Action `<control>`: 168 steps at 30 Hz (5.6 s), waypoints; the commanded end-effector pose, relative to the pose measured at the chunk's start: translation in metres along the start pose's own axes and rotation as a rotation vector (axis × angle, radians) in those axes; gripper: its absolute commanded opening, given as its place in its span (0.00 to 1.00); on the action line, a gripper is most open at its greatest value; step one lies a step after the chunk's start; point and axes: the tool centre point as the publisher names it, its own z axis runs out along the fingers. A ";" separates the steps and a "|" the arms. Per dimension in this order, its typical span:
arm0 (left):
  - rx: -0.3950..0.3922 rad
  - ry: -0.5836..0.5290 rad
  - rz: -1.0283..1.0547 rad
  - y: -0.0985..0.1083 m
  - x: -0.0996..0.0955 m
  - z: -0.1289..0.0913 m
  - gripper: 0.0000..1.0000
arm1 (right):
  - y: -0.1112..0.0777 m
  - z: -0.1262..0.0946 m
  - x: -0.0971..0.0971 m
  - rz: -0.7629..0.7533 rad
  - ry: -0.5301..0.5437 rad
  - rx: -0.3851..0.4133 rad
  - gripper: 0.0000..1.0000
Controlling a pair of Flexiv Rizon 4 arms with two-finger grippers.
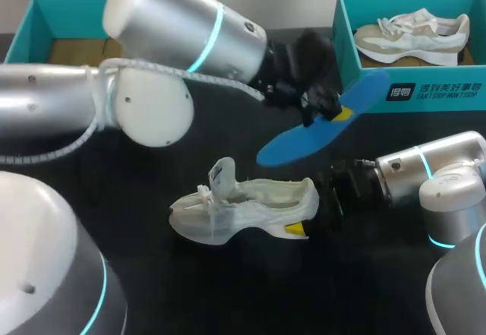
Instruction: Take the shoe out of the shoebox, open the shoe tongue, remove and reinsert the insole, then place the shoe into the shoebox
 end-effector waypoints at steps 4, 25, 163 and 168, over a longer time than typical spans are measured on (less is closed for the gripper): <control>0.142 0.177 0.011 -0.002 0.011 -0.047 0.00 | -0.002 0.002 0.001 0.002 0.000 0.004 0.00; 0.315 0.128 -0.093 -0.018 0.027 -0.084 0.00 | -0.002 0.002 0.001 0.002 0.000 0.004 0.00; 0.574 0.202 -0.307 -0.057 0.061 -0.215 0.00 | 0.033 -0.083 0.009 0.264 0.059 1.192 1.00; 0.574 0.202 -0.307 -0.057 0.061 -0.215 0.00 | 0.032 -0.078 0.011 0.288 0.042 1.226 1.00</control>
